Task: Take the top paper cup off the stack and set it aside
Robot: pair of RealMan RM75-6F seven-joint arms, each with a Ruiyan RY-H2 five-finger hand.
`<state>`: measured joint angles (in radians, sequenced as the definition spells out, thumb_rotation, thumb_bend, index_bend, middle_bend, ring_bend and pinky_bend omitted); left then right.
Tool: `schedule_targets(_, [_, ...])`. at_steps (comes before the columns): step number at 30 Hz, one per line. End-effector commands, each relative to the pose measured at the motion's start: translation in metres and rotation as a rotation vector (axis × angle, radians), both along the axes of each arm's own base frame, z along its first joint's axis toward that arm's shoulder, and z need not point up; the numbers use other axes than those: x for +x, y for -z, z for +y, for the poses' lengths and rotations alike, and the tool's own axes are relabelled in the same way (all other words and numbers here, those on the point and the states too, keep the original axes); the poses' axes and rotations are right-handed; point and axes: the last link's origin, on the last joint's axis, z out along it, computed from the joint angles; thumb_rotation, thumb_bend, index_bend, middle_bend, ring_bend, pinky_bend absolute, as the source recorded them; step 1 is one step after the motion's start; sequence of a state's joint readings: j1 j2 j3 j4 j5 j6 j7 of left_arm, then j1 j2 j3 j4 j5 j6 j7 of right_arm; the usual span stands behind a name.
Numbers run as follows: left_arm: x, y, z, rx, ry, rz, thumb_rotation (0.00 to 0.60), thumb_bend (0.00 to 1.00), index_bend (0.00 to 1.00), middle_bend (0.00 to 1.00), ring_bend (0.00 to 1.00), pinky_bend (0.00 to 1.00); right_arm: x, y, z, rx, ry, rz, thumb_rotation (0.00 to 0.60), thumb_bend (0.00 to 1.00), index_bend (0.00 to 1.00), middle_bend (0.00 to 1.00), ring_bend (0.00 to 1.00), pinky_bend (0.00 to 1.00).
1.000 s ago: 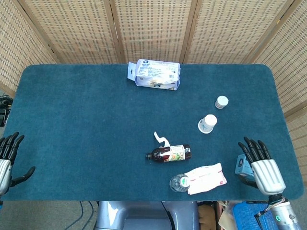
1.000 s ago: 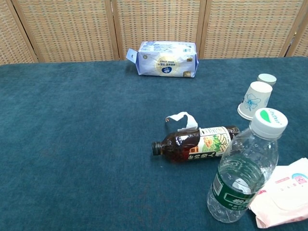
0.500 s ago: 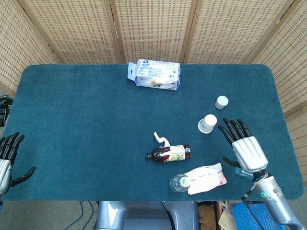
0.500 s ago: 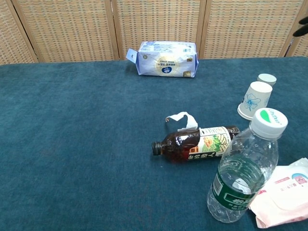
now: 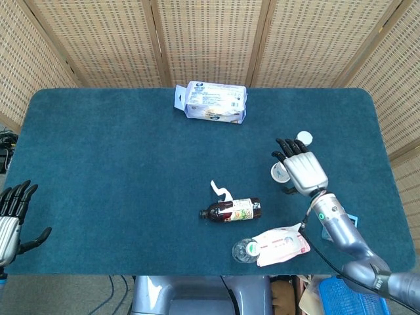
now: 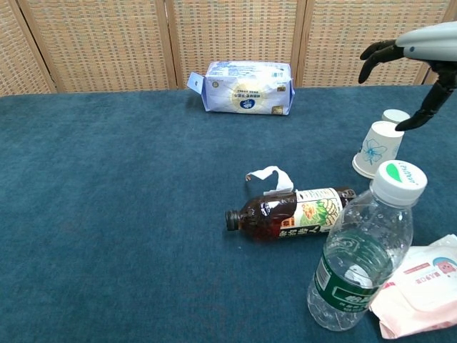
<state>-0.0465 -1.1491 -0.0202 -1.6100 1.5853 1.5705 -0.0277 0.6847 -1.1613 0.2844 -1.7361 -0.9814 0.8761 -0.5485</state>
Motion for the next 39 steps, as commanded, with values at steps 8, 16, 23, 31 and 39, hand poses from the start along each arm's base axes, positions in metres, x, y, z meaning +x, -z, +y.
schedule_targets(8, [-0.002,0.000,0.002,0.000,-0.008,0.002,0.600,0.27,0.00,0.00,0.00,0.00,0.006,0.015,-0.035,0.021,0.071,0.082,0.600,0.21,0.26,0.07,0.00,0.09])
schedule_targets(16, [-0.002,0.004,0.004,-0.009,-0.014,0.012,0.600,0.27,0.00,0.00,0.00,0.00,-0.010,0.020,-0.042,0.027,0.112,0.126,0.600,0.21,0.28,0.08,0.00,0.09])
schedule_targets(23, [-0.001,0.005,0.004,-0.009,-0.015,0.015,0.600,0.27,0.00,0.00,0.00,0.00,-0.022,0.021,-0.047,0.018,0.140,0.130,0.600,0.21,0.29,0.08,0.00,0.10])
schedule_targets(31, [-0.001,0.005,0.004,-0.008,-0.015,0.014,0.600,0.27,0.00,0.00,0.00,0.00,-0.025,0.020,-0.051,0.013,0.143,0.149,0.600,0.21,0.31,0.09,0.00,0.11])
schedule_targets(39, [-0.001,0.005,0.005,-0.006,-0.016,0.014,0.600,0.27,0.00,0.00,0.00,0.00,-0.027,0.025,-0.054,0.018,0.151,0.162,0.600,0.23,0.31,0.09,0.00,0.11])
